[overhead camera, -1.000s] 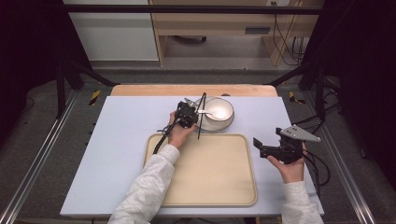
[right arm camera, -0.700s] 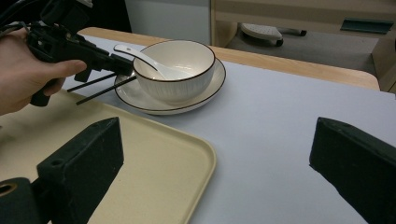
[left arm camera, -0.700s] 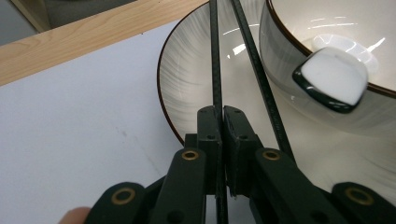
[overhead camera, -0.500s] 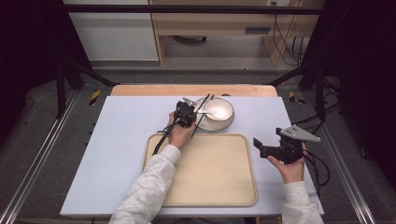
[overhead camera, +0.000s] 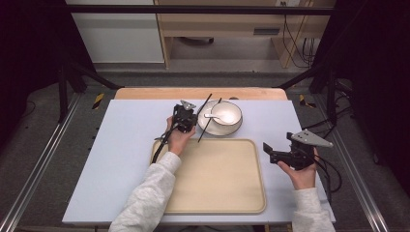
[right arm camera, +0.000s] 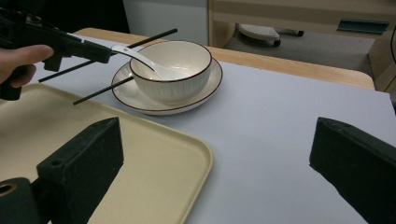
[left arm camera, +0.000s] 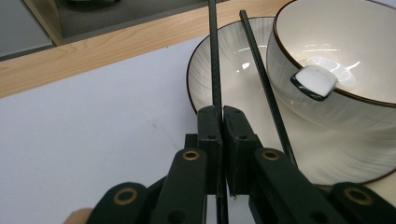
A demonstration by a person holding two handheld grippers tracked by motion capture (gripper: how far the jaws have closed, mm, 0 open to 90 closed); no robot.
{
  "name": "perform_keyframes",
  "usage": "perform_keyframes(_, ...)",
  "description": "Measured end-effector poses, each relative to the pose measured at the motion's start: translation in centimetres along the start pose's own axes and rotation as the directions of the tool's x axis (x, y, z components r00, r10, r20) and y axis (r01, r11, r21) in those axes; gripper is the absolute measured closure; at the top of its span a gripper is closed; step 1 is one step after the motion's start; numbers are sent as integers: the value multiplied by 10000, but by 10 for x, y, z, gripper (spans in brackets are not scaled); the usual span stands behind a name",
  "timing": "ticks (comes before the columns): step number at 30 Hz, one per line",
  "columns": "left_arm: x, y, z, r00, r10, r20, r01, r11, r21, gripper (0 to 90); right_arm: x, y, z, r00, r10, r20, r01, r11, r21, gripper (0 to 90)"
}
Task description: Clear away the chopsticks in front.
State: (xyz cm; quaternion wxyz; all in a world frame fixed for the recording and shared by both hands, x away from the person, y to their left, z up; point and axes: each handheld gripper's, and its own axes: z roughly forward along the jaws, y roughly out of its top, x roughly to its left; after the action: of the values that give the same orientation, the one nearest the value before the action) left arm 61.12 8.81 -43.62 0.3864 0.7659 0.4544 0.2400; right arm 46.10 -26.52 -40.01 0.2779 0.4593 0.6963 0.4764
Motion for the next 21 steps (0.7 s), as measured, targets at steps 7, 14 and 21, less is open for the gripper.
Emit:
perform_keyframes(7, 4, -11, -25, 9997, -169, -162, 166, 9996, -209, 857, -2, 0, -1, 10000, 9, 57, -9, 10000, -7, 31)
perform_keyframes(14, 5, -24, -52, 9983, -510, -283, 499, 9980, -391, 857, -2, -1, -2, 9999, 36, 109, -35, 10000, -19, 28)
perform_keyframes(21, 3, -39, -78, 9959, -648, -633, 602, 9956, -717, 857, -2, -1, -2, 9999, 36, 137, -36, 10000, -21, 24)
